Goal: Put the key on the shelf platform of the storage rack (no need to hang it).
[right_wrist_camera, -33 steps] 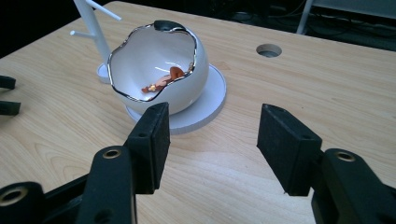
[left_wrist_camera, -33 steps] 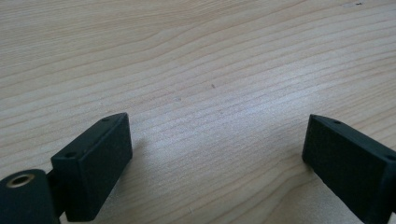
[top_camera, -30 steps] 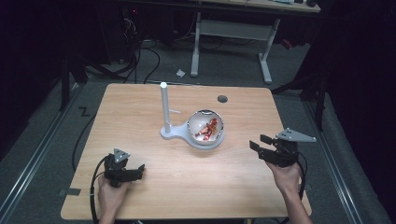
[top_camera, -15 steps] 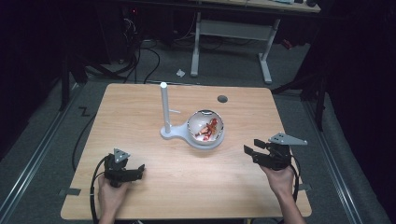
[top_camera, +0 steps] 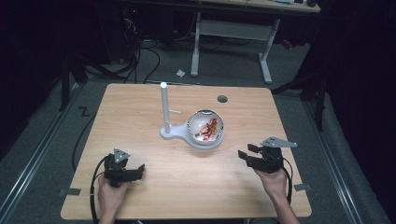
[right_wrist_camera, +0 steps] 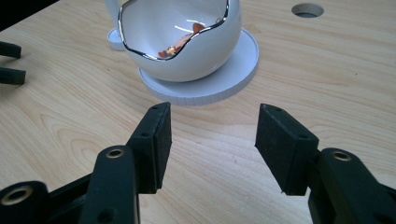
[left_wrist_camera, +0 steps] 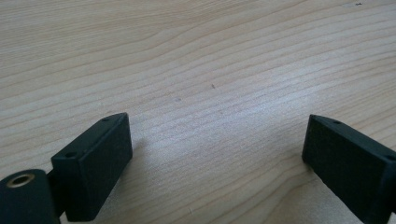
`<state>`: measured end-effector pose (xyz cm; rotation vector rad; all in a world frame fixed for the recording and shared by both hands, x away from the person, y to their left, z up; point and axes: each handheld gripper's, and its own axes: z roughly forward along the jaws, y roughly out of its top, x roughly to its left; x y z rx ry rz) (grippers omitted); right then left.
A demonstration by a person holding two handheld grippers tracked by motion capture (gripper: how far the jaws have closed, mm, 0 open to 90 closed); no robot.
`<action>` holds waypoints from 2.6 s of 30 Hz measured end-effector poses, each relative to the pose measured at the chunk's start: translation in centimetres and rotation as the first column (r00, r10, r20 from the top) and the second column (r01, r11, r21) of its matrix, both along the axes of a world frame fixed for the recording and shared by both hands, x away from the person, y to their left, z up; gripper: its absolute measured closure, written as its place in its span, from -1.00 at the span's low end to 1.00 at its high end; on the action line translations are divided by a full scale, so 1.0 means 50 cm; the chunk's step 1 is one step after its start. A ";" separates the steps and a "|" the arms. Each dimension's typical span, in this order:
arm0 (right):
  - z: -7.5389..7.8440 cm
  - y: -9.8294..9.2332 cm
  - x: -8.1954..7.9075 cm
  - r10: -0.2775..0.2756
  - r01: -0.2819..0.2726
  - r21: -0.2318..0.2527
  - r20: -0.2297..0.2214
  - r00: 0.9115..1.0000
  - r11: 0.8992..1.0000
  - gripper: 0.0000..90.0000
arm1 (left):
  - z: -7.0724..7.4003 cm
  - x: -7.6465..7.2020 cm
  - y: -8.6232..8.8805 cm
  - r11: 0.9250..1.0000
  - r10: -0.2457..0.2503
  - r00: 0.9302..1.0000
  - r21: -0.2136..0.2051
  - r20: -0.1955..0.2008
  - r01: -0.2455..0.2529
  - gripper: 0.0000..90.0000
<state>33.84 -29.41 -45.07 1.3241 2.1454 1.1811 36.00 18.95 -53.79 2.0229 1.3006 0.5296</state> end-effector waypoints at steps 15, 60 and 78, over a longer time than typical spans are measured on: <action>-0.040 0.015 0.009 0.009 -0.009 -0.010 -0.046 0.999 1.000 0.03 | 0.000 0.000 0.000 1.000 0.000 1.000 0.000 0.000 0.000 -0.81; -0.143 0.051 0.051 -0.055 0.045 -0.123 -0.082 0.995 0.991 0.01 | 0.000 0.000 0.000 1.000 0.000 1.000 0.000 0.000 0.000 -0.81; -0.158 0.061 0.053 -0.063 0.054 -0.184 -0.046 0.997 0.981 -0.07 | 0.000 0.000 0.000 1.000 0.001 1.000 0.000 0.000 -0.001 -0.81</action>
